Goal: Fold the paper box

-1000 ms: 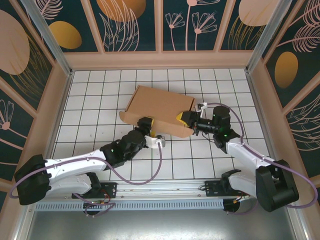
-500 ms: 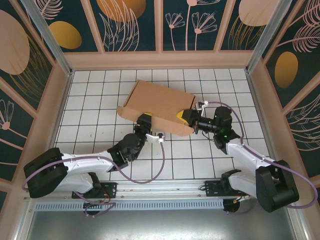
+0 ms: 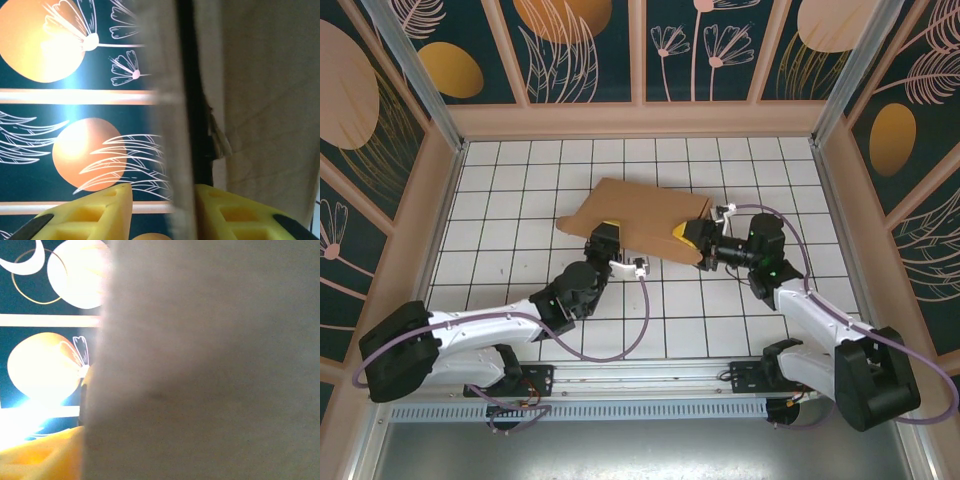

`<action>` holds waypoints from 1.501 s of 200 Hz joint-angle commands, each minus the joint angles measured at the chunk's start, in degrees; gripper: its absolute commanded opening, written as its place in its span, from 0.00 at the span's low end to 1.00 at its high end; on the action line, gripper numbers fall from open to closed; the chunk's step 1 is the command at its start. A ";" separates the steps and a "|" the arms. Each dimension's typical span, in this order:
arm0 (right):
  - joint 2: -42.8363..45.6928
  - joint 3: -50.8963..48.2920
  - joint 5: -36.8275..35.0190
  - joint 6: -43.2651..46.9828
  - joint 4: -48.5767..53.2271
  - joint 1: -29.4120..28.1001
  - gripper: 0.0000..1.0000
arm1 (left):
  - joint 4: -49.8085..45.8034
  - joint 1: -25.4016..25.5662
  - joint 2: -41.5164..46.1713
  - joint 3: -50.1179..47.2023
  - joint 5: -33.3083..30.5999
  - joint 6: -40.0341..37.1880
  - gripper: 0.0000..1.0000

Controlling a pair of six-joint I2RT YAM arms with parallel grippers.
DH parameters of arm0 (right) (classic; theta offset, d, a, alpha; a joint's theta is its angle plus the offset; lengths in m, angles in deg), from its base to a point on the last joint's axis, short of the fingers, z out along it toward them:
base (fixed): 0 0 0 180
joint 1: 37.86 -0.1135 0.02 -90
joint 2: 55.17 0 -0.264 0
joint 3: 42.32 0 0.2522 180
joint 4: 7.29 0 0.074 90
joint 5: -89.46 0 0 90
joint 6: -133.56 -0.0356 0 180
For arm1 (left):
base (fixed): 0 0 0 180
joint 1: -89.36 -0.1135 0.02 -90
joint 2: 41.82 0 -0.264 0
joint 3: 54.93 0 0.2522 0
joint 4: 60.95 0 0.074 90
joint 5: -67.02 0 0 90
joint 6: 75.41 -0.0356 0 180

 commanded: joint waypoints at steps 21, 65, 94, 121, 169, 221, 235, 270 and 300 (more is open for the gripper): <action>1.95 1.77 0.15 3.27 2.00 2.69 0.77 | -9.72 -0.18 3.57 2.56 -0.90 8.43 0.38; -0.92 -1.84 0.15 -1.85 -5.78 3.22 0.64 | -22.19 0.34 5.17 4.03 5.66 19.22 0.50; -0.14 -1.81 0.66 -0.05 -4.23 4.08 0.59 | -25.14 0.32 8.56 1.77 11.07 20.86 0.71; -0.25 -2.15 2.65 -0.39 -5.56 4.11 0.59 | -27.27 0.31 8.08 2.49 13.94 21.41 0.85; 1.68 -1.48 0.70 1.58 -2.16 4.26 0.55 | -34.10 1.23 7.04 7.33 19.95 30.23 0.86; 0.86 -4.70 1.60 -11.96 -17.18 3.74 0.54 | -16.42 1.21 0.04 1.05 8.43 19.64 0.87; 1.38 -4.42 1.59 -13.15 -17.50 3.60 0.53 | -5.34 1.24 -3.99 -0.79 3.92 13.40 0.87; 2.68 -4.26 1.89 -15.42 -19.11 2.59 0.53 | 22.88 1.25 -12.86 -1.02 -2.88 -1.36 0.85; 3.51 -4.35 1.89 -15.35 -18.40 1.77 0.53 | 31.98 1.21 -16.59 1.44 -3.71 -7.50 0.77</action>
